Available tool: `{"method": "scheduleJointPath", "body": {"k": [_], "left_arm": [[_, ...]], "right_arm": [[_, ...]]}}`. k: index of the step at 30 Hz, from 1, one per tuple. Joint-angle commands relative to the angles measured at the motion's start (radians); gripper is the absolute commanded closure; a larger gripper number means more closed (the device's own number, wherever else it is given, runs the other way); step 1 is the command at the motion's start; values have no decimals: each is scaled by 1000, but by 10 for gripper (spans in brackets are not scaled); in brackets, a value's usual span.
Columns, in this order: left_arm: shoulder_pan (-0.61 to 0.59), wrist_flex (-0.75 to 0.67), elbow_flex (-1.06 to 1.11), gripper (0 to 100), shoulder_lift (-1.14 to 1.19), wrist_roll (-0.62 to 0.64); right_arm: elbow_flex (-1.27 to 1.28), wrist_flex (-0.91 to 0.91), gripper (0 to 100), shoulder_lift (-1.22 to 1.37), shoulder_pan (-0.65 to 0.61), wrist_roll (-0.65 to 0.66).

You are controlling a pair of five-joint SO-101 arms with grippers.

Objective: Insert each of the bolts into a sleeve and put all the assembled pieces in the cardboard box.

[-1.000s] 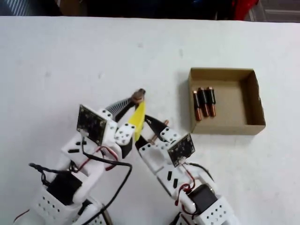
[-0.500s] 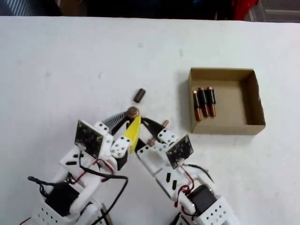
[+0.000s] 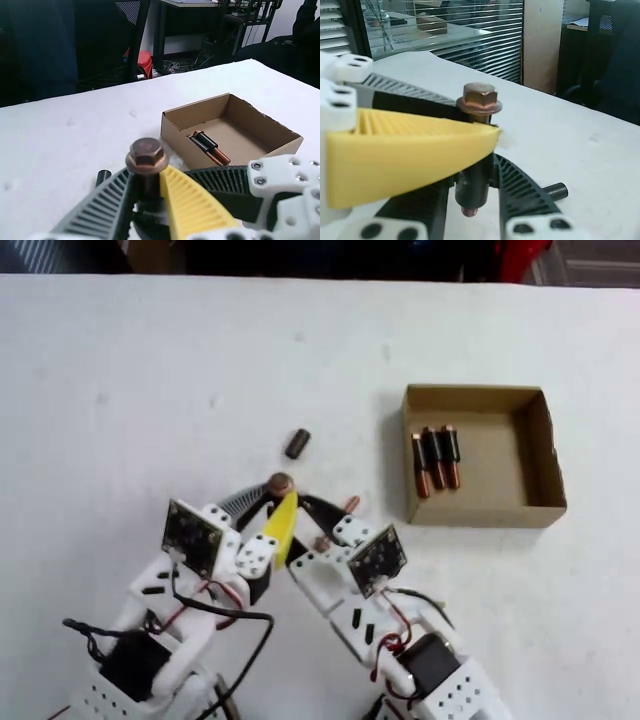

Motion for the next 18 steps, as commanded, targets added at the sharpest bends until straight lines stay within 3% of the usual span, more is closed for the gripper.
{"method": "scheduleJointPath", "body": {"k": [1,5,11,18], "left_arm": [[-50,11,21,976,1,0],[-51,14,25,946,1,0],[-54,17,26,758,1,5],[-54,9,23,741,1,0]], "right_arm": [[9,-2,981,-16,8,-2],[9,-2,981,-16,12,0],[9,-2,981,-16,44,0],[9,-2,981,-16,44,0]]}}
